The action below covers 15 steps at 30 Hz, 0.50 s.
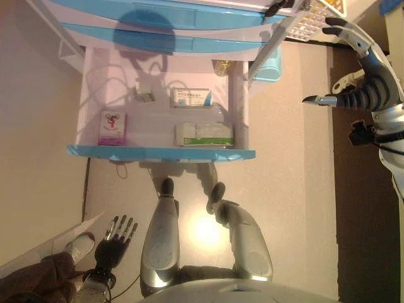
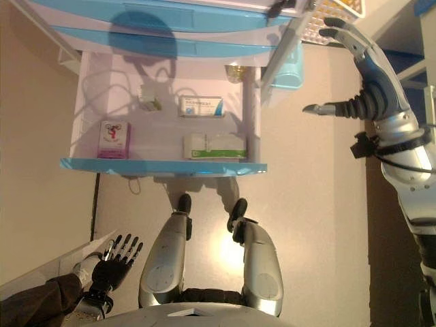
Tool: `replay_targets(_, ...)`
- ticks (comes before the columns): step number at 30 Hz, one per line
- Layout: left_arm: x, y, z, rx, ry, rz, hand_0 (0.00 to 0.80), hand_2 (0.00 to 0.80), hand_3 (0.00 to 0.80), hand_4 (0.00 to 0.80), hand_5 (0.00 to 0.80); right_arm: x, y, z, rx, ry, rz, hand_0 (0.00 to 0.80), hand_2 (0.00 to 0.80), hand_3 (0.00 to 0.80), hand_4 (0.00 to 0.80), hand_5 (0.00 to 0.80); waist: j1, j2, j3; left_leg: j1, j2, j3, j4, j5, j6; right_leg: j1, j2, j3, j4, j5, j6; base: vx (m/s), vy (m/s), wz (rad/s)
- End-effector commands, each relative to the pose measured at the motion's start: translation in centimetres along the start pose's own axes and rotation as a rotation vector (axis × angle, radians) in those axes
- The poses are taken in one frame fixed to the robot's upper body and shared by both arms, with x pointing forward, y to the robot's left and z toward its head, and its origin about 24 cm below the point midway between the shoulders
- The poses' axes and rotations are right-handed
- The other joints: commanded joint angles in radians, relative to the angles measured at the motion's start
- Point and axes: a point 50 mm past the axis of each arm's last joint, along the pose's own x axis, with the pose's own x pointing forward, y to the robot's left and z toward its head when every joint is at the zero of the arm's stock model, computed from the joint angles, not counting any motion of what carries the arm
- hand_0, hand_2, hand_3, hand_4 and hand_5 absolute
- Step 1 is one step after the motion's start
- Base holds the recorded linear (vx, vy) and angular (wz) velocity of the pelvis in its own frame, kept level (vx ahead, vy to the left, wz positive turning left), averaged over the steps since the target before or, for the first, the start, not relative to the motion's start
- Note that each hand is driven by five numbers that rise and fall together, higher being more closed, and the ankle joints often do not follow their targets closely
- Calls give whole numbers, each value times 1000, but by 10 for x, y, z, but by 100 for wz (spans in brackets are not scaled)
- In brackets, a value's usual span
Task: Open the drawer and pick up the medicine
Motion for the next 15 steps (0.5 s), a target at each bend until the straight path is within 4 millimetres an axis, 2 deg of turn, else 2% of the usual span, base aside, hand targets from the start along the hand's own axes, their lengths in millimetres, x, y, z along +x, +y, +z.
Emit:
replay_targets(1, -9, 7, 10, 118, 21, 34, 0, 0, 0, 0, 0, 19, -12, 22, -15, -104, 43, 0, 0, 0, 0, 0, 27, 9, -48, 30, -52, 70, -155, 34, 71, 47, -6, -13, 98, -53, 90, 25, 18, 10)
replay_targets(5, -7, 6, 13, 151, 36, 51, 0, 0, 0, 0, 0, 35, -4, 32, -23, -136, 124, 0, 0, 0, 0, 0, 52, 7, -48, 29, -58, 62, -161, 32, 75, 53, -10, -25, 96, -50, 92, 31, 8, 12)
replay_targets(15, -5, 4, 12, 188, 80, 70, 0, 0, 0, 0, 0, 64, 26, 36, -19, -130, 281, 0, 0, 0, 0, 0, 109, 22, -48, 15, -76, 30, -163, 35, 77, 57, -21, -55, 91, -61, 81, 30, 19, 14)
